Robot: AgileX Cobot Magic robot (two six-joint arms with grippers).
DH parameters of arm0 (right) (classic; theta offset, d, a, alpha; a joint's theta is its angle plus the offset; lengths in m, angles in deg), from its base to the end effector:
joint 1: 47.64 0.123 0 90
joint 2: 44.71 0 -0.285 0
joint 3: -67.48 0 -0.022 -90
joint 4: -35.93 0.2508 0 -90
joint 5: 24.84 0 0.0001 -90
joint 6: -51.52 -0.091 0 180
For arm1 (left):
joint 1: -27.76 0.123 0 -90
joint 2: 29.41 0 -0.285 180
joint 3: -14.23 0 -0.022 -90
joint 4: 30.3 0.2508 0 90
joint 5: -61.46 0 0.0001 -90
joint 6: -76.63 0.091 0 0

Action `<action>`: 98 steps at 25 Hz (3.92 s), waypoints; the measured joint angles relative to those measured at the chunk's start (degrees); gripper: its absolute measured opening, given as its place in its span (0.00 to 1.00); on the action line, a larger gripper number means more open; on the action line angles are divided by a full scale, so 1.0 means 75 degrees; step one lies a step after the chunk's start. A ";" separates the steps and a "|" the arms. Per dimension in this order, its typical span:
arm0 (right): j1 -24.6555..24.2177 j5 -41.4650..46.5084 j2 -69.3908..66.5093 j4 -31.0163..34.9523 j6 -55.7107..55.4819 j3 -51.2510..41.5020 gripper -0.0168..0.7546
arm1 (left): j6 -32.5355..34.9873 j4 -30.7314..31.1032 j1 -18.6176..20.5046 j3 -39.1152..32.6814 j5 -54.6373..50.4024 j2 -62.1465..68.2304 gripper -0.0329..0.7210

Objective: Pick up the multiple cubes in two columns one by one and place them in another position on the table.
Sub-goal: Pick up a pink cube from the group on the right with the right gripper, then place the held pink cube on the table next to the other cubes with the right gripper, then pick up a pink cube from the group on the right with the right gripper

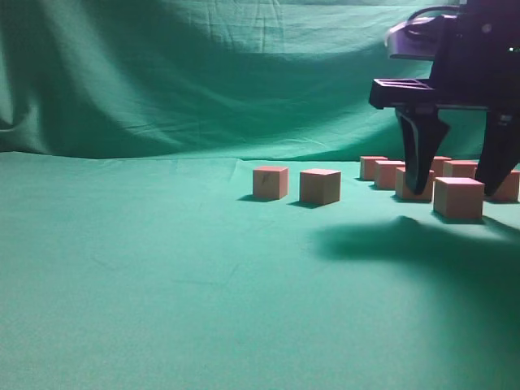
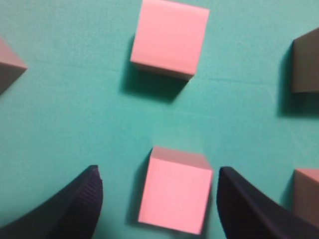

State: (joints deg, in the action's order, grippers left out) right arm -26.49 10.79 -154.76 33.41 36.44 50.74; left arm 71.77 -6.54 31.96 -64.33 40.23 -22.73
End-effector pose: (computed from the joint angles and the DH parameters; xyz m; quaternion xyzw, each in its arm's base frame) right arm 0.3172 0.1202 0.1714 -0.0680 0.9858 0.0329 0.1500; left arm 0.0509 0.0171 0.1758 0.0468 0.7901 0.1712 0.5867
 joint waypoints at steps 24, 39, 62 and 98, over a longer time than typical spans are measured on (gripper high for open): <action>0.1551 0.1774 -0.0371 0.0504 -0.0370 0.3276 0.35 | 0.0000 0.0000 0.0000 0.0000 0.0000 0.0000 0.04; 0.2574 0.3080 -0.3548 0.0023 -0.0531 0.7037 0.35 | 0.0000 0.0000 0.0000 0.0000 0.0000 0.0000 0.04; 0.2574 0.3062 -0.4218 -0.0470 -0.1150 0.7320 0.35 | 0.0000 0.0000 0.0000 0.0000 0.0000 0.0000 0.04; 0.2574 0.4958 -0.3378 -0.0777 0.0760 1.1170 0.58 | 0.0000 0.0000 0.0000 0.0000 0.0000 0.0000 0.04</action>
State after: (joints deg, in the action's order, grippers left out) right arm -7.18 47.98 -180.10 27.58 42.14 134.52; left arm 71.77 -6.54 31.96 -64.33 40.23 -22.73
